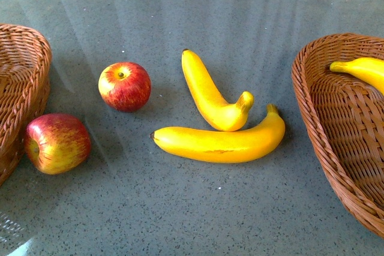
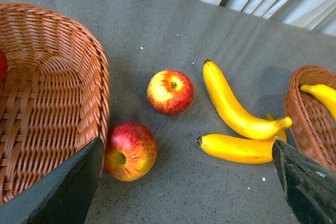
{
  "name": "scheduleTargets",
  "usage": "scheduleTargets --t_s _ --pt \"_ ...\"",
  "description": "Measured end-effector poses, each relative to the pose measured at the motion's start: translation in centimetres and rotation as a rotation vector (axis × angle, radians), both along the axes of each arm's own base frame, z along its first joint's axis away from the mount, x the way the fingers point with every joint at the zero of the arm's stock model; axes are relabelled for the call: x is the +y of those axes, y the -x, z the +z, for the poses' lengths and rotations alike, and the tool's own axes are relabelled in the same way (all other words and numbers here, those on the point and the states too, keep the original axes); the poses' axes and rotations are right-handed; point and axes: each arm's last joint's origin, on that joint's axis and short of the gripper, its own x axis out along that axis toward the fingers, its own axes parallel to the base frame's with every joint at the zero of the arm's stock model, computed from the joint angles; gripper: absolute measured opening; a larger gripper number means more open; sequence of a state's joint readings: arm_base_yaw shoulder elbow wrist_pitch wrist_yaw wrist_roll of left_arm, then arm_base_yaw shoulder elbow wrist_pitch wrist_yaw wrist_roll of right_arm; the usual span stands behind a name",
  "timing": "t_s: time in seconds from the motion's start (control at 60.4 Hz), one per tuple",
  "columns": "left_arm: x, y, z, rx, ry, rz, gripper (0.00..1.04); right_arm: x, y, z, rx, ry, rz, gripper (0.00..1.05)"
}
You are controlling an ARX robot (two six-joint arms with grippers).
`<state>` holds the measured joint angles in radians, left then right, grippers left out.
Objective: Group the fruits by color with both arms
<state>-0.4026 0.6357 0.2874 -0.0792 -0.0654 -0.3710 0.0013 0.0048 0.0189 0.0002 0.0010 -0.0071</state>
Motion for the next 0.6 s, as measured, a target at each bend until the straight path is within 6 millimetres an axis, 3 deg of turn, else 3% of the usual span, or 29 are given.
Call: scheduleTargets --t_s 0.199,0.348,0.596 --pt "-3.8 -2.2 -1.0 0.120 -0.042 0.012 0.96 0.0 0.0 0.0 0.000 0.000 0.000 0.96" --pt "-7.4 -4.1 -3.5 0.288 -0.051 0.078 0.96 0.0 0.0 0.0 0.000 0.000 0.001 0.96" --pt "-8.6 -5.5 -5.2 0.370 -0.137 0.170 0.96 0.0 0.0 0.0 0.000 0.000 0.001 0.96"
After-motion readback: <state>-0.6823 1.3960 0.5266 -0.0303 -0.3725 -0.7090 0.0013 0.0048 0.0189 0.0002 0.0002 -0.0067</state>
